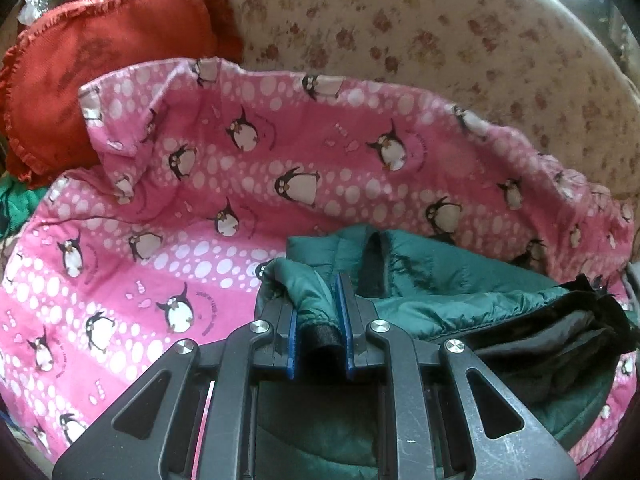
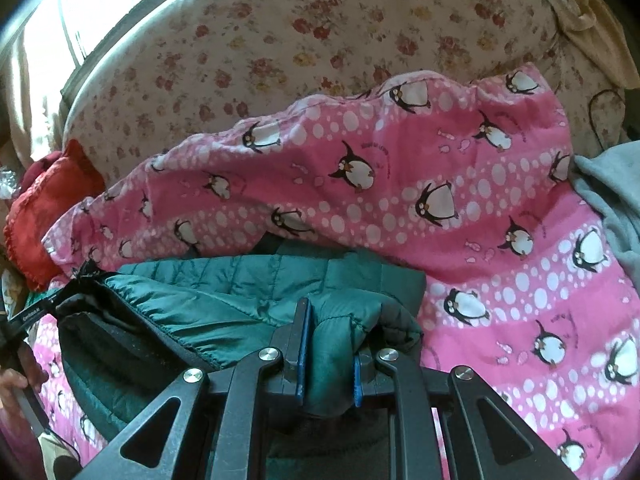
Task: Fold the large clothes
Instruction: 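Lift the hem with both tools and carry it over toward the collar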
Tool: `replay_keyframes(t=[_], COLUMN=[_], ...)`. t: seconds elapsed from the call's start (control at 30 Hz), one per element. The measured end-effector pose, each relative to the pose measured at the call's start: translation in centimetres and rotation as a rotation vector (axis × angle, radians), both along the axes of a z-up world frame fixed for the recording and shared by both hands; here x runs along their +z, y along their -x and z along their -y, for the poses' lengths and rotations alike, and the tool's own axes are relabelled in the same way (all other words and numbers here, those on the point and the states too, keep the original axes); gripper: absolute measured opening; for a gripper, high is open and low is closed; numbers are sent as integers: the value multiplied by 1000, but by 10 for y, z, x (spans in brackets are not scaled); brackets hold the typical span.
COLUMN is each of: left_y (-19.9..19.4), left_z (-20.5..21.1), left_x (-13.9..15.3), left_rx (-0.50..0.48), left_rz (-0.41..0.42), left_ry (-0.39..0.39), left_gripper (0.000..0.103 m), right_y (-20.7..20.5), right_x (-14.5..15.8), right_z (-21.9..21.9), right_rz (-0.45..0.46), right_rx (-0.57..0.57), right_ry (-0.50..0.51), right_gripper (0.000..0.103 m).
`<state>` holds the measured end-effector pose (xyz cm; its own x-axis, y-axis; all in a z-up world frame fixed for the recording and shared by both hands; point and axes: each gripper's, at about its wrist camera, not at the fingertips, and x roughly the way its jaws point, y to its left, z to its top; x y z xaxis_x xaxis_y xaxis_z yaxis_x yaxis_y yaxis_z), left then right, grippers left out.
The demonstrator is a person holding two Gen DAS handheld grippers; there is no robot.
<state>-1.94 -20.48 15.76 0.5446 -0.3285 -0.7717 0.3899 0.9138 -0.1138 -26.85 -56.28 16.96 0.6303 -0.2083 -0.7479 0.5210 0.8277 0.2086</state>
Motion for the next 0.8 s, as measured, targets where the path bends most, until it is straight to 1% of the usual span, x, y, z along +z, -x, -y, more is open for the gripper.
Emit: replay_keyframes(t=[0.07,0.23,0.37,0.43,0.57,0.63,0.7,0.8], left_y=[-9,-20,-26,-28,-33,-36,-39,-46], left_z=[4,13,14,11,10,18,24,38], left_x=[-8,-16,-11,-4,6,6,2,-10], left_rx=[6,13,14,7,3,5,13,5], left_rz=[-13,-18,-34,-41,-45,-41,-38,-31], left_ry=[-8,-21,-12,11,51,46,41,12], left_gripper=[16,16,16,16,16,16,16,16], right_y=[-10,-25,-35,-36,-32,-33,-35,-40], right_x=[-7,-18,-21,-19,-14,-17,-24,-38], right_z=[4,13,20,22,30,36,41,46], right_rz=[-9,-9,-6,2,46,63,56,46], right_rx=[-8,-26,-45,-45,-48,-63,-83,-115], right_ry=[-3,-13,-27,-37,-73,-94,-108,-118], right_gripper=[15,15,15,15,15,15,15,15])
